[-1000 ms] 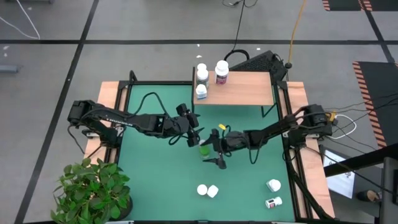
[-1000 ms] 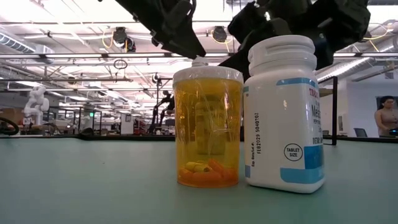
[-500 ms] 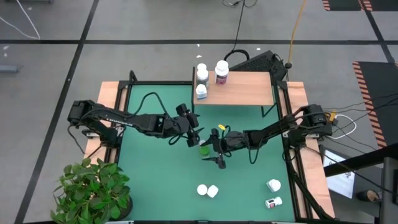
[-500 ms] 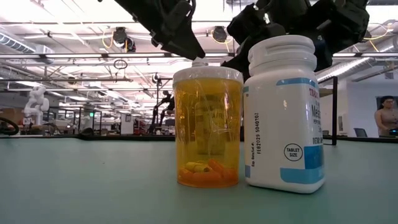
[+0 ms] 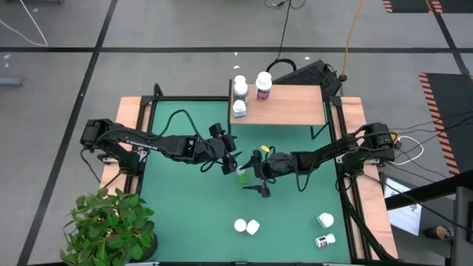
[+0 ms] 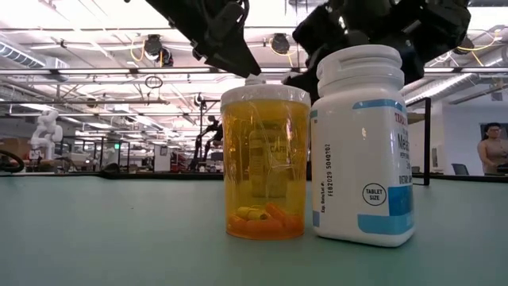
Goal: Pick and place medicine bottles onto shelf by color
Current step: Put the green pill bottle on the shelf
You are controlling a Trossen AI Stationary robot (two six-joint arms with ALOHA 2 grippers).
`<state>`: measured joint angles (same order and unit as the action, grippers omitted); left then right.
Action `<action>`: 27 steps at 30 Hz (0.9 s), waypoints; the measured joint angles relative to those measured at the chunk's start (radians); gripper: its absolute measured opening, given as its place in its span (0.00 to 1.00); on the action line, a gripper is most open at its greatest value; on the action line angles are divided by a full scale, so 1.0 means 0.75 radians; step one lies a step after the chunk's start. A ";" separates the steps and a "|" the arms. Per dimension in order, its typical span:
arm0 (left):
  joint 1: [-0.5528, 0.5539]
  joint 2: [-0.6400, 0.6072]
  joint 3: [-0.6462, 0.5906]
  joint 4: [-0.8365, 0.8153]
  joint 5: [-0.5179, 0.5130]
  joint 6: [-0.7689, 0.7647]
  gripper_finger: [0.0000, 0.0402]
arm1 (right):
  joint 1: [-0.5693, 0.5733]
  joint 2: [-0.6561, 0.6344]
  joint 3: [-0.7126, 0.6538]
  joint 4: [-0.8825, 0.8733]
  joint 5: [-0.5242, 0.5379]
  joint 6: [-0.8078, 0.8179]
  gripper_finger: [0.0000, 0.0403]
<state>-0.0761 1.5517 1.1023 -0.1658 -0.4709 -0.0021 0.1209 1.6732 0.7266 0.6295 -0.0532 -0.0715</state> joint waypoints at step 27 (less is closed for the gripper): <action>0.000 0.000 0.000 0.008 0.000 -0.009 0.70 | -0.006 -0.001 0.001 -0.088 -0.034 0.048 0.62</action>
<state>-0.0761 1.5517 1.1023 -0.1596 -0.4708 -0.0090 0.1165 1.6726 0.7274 0.5633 -0.0786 -0.0353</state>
